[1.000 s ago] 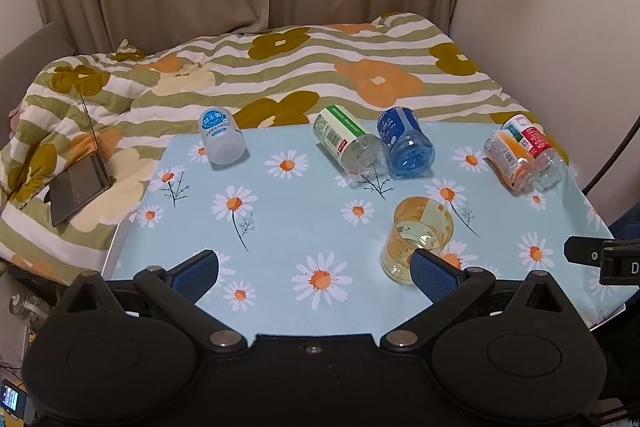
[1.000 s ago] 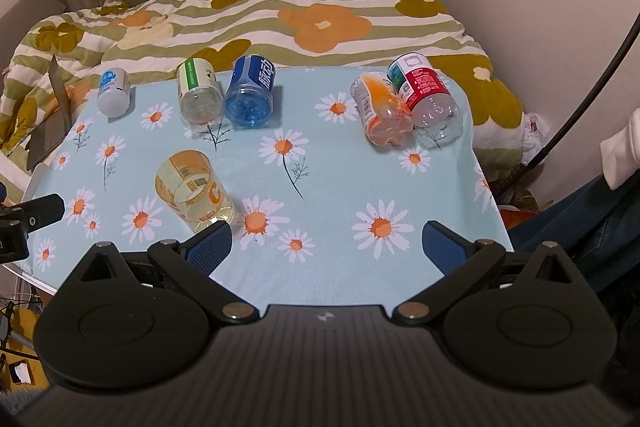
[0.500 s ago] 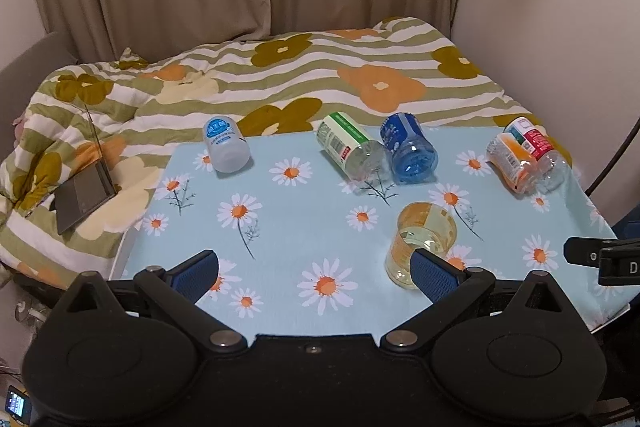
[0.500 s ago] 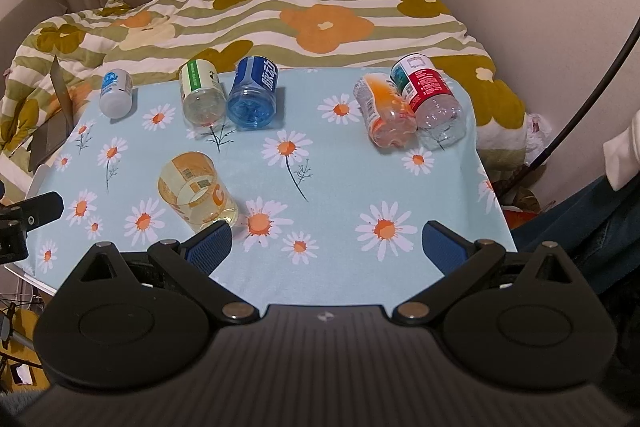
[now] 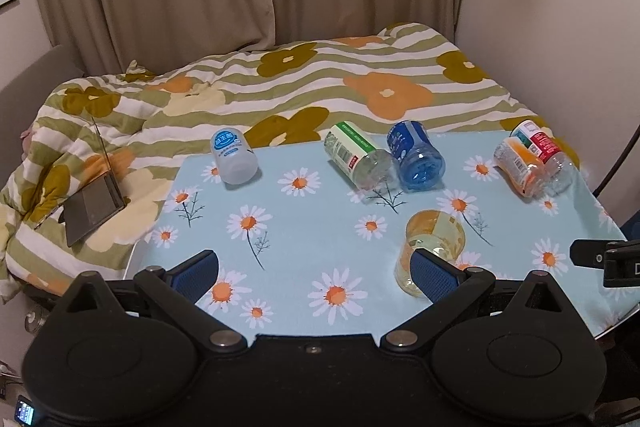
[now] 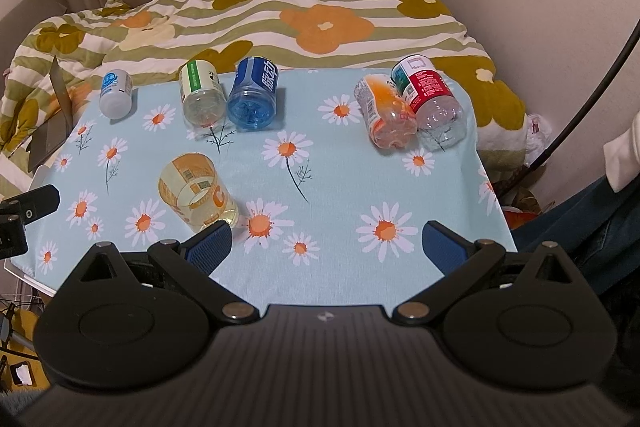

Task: Flip cup upright

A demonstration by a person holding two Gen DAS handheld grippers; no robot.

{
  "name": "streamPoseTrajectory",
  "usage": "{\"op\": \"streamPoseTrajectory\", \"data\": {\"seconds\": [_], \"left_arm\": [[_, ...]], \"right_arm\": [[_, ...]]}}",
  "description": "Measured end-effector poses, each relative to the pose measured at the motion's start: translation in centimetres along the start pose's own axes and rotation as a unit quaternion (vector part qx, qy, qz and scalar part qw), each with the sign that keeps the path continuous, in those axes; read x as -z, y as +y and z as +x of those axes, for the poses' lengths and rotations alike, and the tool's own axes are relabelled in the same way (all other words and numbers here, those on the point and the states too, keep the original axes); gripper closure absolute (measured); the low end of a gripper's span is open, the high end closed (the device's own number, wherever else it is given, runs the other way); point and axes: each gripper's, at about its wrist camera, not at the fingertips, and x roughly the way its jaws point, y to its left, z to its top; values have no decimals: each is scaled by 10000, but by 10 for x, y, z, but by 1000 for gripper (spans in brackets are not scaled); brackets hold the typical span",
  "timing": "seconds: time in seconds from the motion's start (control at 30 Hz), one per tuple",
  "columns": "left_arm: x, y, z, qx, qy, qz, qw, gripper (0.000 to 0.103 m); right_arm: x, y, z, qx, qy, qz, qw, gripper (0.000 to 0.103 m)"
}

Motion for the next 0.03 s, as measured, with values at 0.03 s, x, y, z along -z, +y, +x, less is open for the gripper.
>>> {"op": "streamPoseTrajectory", "data": {"seconds": [0.03], "left_arm": [[0, 0, 0, -3, -8, -15, 10000, 0]], "right_arm": [[0, 0, 0, -3, -3, -2, 10000, 0]]}}
